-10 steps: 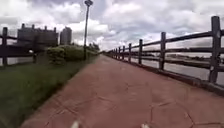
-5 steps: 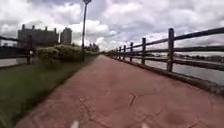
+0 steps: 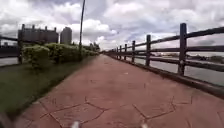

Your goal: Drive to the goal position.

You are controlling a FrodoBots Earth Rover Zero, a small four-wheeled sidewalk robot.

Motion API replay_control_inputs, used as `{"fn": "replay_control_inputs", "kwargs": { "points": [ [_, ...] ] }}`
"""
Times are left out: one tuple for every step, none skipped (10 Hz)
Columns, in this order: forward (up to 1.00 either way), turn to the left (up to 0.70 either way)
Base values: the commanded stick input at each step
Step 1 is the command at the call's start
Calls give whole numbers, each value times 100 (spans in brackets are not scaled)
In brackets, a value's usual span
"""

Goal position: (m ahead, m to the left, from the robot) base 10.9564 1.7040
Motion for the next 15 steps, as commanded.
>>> {"fn": "replay_control_inputs", "kwargs": {
  "points": [
    [100,21],
    [100,0],
    [100,0],
    [100,0],
    [100,0],
    [100,0],
    [100,0],
    [100,0],
    [100,-15],
    [100,-27],
    [100,-27],
    [100,-18],
    [100,0],
    [100,0],
    [100,0]
  ]
}}
